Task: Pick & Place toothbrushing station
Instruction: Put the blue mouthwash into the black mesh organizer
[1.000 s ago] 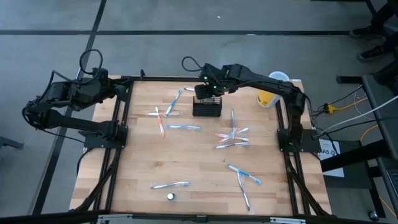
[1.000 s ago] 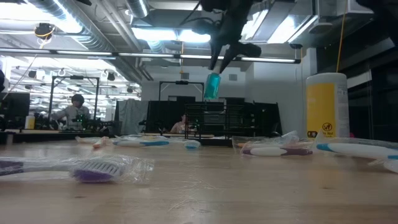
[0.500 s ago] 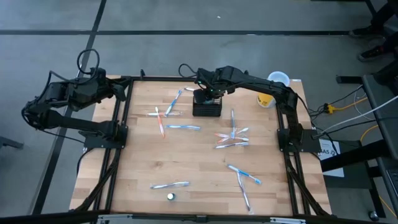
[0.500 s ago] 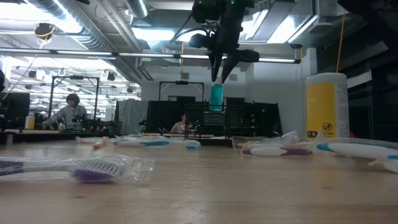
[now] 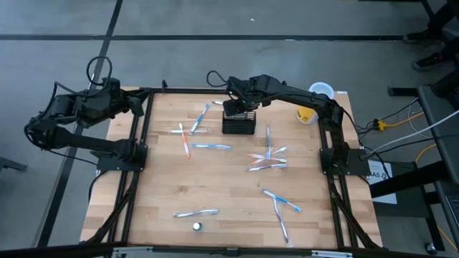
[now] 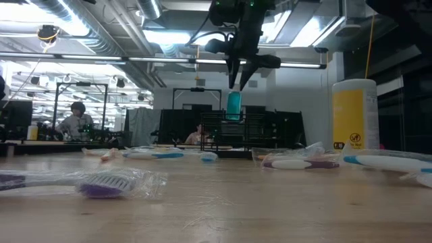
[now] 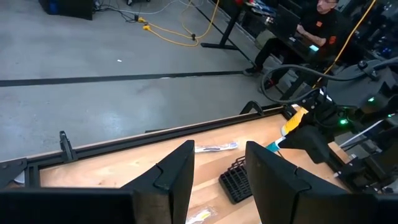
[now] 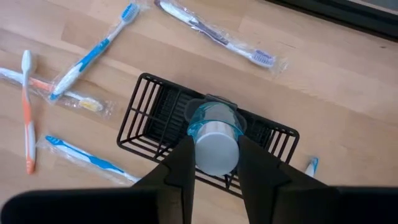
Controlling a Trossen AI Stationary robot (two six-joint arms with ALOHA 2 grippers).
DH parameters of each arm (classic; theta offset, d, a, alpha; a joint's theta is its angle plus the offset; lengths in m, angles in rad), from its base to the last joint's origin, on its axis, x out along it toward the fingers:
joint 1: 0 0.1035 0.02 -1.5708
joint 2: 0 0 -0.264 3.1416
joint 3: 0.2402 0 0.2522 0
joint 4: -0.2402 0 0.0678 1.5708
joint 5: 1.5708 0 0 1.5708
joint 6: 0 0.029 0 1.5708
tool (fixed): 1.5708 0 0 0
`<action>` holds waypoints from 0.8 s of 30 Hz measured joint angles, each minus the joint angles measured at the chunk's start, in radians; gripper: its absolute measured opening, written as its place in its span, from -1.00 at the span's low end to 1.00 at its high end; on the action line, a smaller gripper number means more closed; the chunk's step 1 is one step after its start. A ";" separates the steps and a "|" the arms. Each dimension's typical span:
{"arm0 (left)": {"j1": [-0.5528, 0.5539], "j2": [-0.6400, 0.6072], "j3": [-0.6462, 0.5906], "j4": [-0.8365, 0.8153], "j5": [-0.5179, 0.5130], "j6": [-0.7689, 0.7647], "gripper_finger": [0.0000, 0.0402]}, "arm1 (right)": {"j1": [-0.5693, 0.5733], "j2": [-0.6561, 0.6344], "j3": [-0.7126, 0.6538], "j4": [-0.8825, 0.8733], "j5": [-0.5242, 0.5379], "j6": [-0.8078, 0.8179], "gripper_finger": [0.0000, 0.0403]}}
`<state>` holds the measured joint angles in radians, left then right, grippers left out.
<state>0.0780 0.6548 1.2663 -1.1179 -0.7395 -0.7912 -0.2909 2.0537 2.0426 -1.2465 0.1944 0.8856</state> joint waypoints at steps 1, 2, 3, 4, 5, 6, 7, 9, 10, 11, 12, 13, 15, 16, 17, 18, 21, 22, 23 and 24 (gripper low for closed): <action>0.000 -0.001 0.000 0.000 0.000 0.001 -0.31 | 0.000 0.000 0.000 0.000 0.000 0.001 -0.54; 0.000 -0.001 0.000 0.000 0.000 0.001 -0.31 | 0.000 0.000 0.000 0.000 0.000 0.002 -0.54; 0.000 -0.001 0.000 0.000 0.000 0.001 -0.31 | 0.000 0.000 0.000 0.000 0.000 0.004 -0.54; 0.000 -0.001 0.000 0.000 0.000 0.001 -0.31 | 0.002 0.000 0.000 0.000 0.000 0.006 -0.54; 0.000 -0.002 0.000 0.000 0.000 0.001 -0.31 | 0.004 0.000 0.000 0.000 0.000 0.009 -0.54; 0.000 -0.003 0.000 0.000 0.000 0.001 -0.31 | 0.004 0.000 0.000 0.000 0.000 0.013 -0.54; 0.000 -0.004 0.000 0.000 0.000 0.002 -0.31 | 0.004 0.000 0.000 0.000 0.000 0.016 -0.54; 0.000 -0.004 0.000 0.000 0.000 0.007 -0.31 | 0.005 0.000 0.000 0.000 -0.002 0.016 -0.54; 0.000 -0.004 0.000 0.000 0.000 0.009 -0.31 | 0.006 0.000 0.000 -0.001 -0.004 0.021 -0.54; 0.000 -0.004 0.000 0.000 0.000 0.009 -0.31 | 0.008 0.000 0.000 0.000 -0.005 0.024 -0.54; 0.000 -0.004 0.000 0.000 0.000 0.009 -0.31 | 0.010 0.000 0.000 0.001 -0.008 0.028 -0.54; 0.000 -0.004 0.000 0.000 0.000 0.009 -0.31 | 0.014 0.000 0.000 0.001 -0.008 0.033 -0.54; 0.000 -0.004 0.000 0.000 0.000 0.010 -0.31 | 0.022 0.000 0.000 0.001 -0.004 0.042 -0.54; 0.000 -0.004 0.000 0.000 0.000 0.010 -0.31 | 0.024 0.000 0.000 0.001 -0.004 0.045 -0.54; 0.000 -0.004 0.000 0.000 0.000 0.010 -0.31 | 0.024 0.000 0.000 0.001 -0.007 0.047 -0.54; 0.000 -0.004 0.000 0.000 0.000 0.011 -0.31 | 0.025 0.000 0.000 0.001 -0.008 0.049 -0.54; 0.000 -0.004 0.000 0.000 0.000 0.012 -0.31 | 0.026 0.000 0.000 0.001 0.005 0.049 -0.54; 0.000 -0.004 0.000 0.000 0.000 0.013 -0.31 | 0.024 0.000 0.000 0.001 0.007 0.049 -0.54; 0.000 -0.004 0.000 0.000 0.000 0.017 -0.31 | 0.020 0.001 0.000 0.001 0.007 0.049 -0.54; 0.000 -0.004 0.000 0.000 0.000 0.019 -0.31 | 0.018 0.006 0.000 0.002 0.007 0.049 -0.54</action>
<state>0.0780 0.6510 1.2663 -1.1179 -0.7395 -0.7722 -0.2726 2.0594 2.0422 -1.2450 0.2012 0.9348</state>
